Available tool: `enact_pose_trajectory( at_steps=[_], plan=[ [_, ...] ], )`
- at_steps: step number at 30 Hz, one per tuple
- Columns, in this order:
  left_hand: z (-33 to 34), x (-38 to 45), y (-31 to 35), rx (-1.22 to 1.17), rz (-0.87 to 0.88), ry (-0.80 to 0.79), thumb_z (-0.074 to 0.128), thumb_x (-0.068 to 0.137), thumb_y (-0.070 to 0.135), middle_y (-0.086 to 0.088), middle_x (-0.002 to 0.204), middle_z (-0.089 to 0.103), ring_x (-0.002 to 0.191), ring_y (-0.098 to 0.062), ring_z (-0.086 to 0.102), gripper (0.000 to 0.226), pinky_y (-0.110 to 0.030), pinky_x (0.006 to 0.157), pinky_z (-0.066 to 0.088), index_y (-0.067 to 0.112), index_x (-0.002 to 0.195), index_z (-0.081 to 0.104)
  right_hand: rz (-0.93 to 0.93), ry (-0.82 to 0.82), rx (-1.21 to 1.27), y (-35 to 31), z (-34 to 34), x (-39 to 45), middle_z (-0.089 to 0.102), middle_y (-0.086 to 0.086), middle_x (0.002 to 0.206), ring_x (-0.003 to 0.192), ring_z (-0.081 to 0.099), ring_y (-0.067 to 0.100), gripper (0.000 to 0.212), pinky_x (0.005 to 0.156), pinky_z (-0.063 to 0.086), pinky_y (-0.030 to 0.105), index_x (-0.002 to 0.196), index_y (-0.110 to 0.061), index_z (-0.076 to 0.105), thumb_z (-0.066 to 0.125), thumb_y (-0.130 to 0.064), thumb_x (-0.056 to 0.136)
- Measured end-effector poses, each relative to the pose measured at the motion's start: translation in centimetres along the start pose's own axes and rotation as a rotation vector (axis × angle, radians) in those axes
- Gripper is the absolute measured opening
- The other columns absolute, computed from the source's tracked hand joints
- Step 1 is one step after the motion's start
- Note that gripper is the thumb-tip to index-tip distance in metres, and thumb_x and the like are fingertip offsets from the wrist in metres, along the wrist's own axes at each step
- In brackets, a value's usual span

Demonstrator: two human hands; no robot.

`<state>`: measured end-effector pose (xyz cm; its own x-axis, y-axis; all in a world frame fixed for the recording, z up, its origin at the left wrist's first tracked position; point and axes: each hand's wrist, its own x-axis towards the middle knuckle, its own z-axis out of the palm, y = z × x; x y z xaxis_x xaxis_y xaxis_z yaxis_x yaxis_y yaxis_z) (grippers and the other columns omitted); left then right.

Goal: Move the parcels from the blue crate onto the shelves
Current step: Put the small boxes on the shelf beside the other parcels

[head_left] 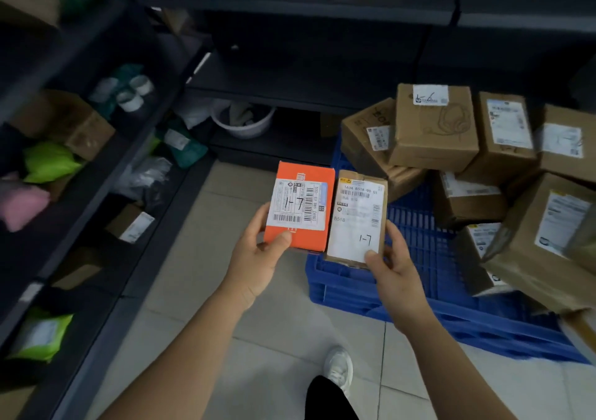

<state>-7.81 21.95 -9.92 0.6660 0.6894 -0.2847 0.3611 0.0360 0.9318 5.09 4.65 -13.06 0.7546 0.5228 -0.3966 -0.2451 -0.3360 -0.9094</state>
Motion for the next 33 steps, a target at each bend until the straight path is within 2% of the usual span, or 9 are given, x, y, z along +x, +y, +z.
enact_pose_trajectory(
  at_steps=[5,9,12,17,20,22,26,30,33],
  plan=[
    [-6.2,-7.2,1.1,-0.081,0.082,0.194,0.061,0.092,0.011,0.014,0.119,0.063,0.099,0.009,0.060,0.051,-0.009,0.077,0.047,0.041,0.130,0.045,-0.143,-0.103,-0.037,-3.8,4.7,-4.9,0.060,-0.012,0.118,0.108,0.057,0.005,0.056,0.072,0.043,0.015,0.142,-0.041,0.031,0.053,-0.017,0.097],
    [-11.7,-12.9,1.8,-0.116,0.118,0.380,0.062,0.091,0.011,0.014,0.117,0.061,0.094,0.012,0.059,0.051,-0.013,0.078,0.046,0.037,0.133,0.045,-0.242,-0.209,-0.076,-6.7,9.2,-9.0,0.059,-0.006,0.123,0.112,0.056,0.011,0.052,0.085,0.047,0.027,0.139,-0.042,0.034,0.055,-0.022,0.096],
    [-15.7,-16.4,2.3,-0.143,0.120,0.493,0.063,0.091,0.015,0.009,0.119,0.061,0.102,0.002,0.059,0.055,-0.023,0.090,0.048,0.033,0.139,0.043,-0.307,-0.287,-0.084,-9.0,12.6,-11.7,0.058,-0.008,0.124,0.110,0.058,0.009,0.050,0.092,0.049,0.033,0.135,-0.043,0.037,0.056,-0.023,0.095],
    [-22.1,-22.6,3.0,-0.215,0.151,0.681,0.063,0.092,0.016,0.009,0.120,0.061,0.107,-0.006,0.061,0.056,-0.030,0.093,0.050,0.035,0.139,0.042,-0.415,-0.427,-0.090,-12.6,18.5,-16.6,0.062,-0.007,0.117,0.101,0.062,0.005,0.047,0.082,0.047,0.021,0.130,-0.041,0.041,0.057,-0.016,0.094],
    [-25.3,-25.7,3.0,-0.256,0.144,0.792,0.062,0.092,0.017,0.011,0.118,0.061,0.106,-0.006,0.061,0.053,-0.035,0.094,0.050,0.039,0.136,0.042,-0.453,-0.524,-0.109,-13.9,22.0,-18.5,0.064,-0.005,0.118,0.105,0.062,0.009,0.049,0.093,0.049,0.031,0.133,-0.038,0.041,0.057,-0.014,0.094],
    [-27.1,-27.5,3.0,-0.275,0.125,0.874,0.061,0.093,0.018,0.011,0.119,0.059,0.103,-0.005,0.060,0.053,-0.031,0.090,0.050,0.040,0.136,0.041,-0.472,-0.589,-0.130,-14.6,24.3,-19.4,0.064,-0.003,0.120,0.109,0.061,0.010,0.050,0.095,0.048,0.033,0.135,-0.037,0.040,0.057,-0.015,0.094],
    [-30.2,-30.4,3.0,-0.259,0.103,1.025,0.061,0.093,0.020,0.011,0.121,0.058,0.102,0.000,0.055,0.052,-0.023,0.082,0.044,0.040,0.137,0.041,-0.492,-0.737,-0.167,-15.9,29.1,-20.9,0.061,-0.005,0.122,0.112,0.058,0.008,0.051,0.087,0.046,0.025,0.138,-0.037,0.038,0.057,-0.017,0.095],
    [-32.9,-32.9,3.2,-0.254,0.072,1.147,0.058,0.095,0.022,0.011,0.122,0.056,0.098,0.001,0.055,0.048,-0.016,0.072,0.043,0.038,0.137,0.041,-0.525,-0.844,-0.209,-16.7,34.0,-22.2,0.062,-0.004,0.124,0.114,0.058,0.014,0.049,0.097,0.048,0.039,0.134,-0.042,0.040,0.060,-0.022,0.093],
    [-34.8,-34.9,3.1,-0.260,0.050,1.243,0.058,0.095,0.021,0.012,0.116,0.055,0.094,0.002,0.055,0.046,-0.012,0.068,0.042,0.039,0.135,0.042,-0.540,-0.936,-0.228,-17.2,37.4,-23.8,0.063,-0.005,0.122,0.114,0.058,0.013,0.053,0.096,0.048,0.037,0.139,-0.038,0.039,0.060,-0.022,0.093]
  ],
)
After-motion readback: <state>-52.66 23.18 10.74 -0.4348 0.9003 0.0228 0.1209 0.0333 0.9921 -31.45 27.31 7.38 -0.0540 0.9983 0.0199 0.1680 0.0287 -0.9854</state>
